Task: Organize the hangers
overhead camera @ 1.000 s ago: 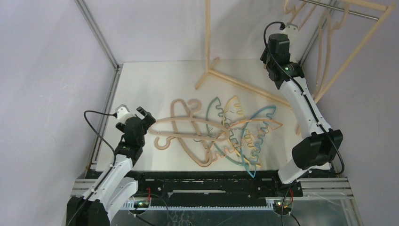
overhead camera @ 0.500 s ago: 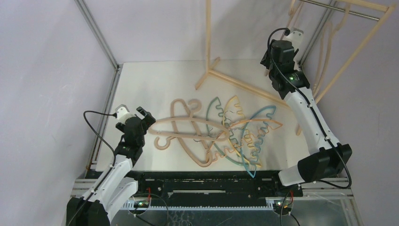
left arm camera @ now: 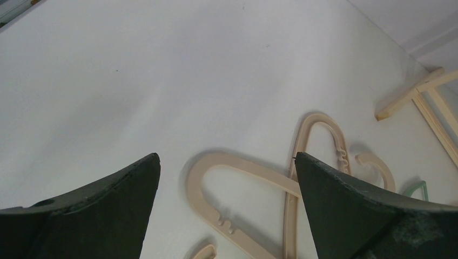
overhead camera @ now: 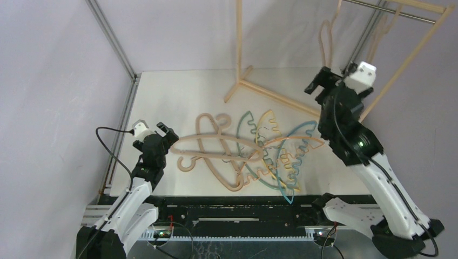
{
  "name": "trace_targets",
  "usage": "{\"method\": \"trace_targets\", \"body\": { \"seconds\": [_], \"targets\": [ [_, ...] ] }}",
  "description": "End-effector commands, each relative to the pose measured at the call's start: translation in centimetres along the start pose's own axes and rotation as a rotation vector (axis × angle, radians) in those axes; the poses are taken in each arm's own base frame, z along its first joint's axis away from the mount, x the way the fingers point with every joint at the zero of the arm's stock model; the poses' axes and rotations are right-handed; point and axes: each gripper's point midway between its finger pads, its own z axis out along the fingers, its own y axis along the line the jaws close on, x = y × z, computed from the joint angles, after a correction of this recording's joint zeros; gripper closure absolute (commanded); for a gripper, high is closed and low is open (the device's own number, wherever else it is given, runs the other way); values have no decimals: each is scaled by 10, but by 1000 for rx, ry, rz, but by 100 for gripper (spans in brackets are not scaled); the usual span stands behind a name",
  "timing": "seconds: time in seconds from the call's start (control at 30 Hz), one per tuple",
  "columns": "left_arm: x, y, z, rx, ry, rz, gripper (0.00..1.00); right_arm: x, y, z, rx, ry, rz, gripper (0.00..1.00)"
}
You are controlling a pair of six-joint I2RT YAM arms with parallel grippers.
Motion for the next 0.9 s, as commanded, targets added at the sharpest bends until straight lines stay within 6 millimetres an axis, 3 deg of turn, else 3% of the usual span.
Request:
{"method": "trace_targets", "body": {
  "seconds": [0.0,0.13,0.3,0.47,0.57,0.7,0.8,0.87],
  "targets": [
    [-13,-8,0,24,-35,-23,0,-9,-18,-26,12,-59,15,0],
    [-12,-7,2,17,-31,-17,0,-1,8,-50,-145,-48,-56,0],
    [-7,-6,4,11,-21,-14,0,23,35,-74,-213,-53,-200,0],
    [-4,-6,7,10,-11,-7,0,53,85,-100,-431,-31,-296,0],
    [-3,-6,8,6,-8,-6,0,91,120,-110,-599,39,-415,0],
    [-3,-7,8,9,-9,-9,0,160,155,-126,-773,211,-554,1],
    [-4,-6,8,8,-11,-11,1,219,174,-146,-899,357,-622,3],
    [-3,-6,8,6,-11,-10,0,254,177,-154,-931,436,-688,4]
  ]
}}
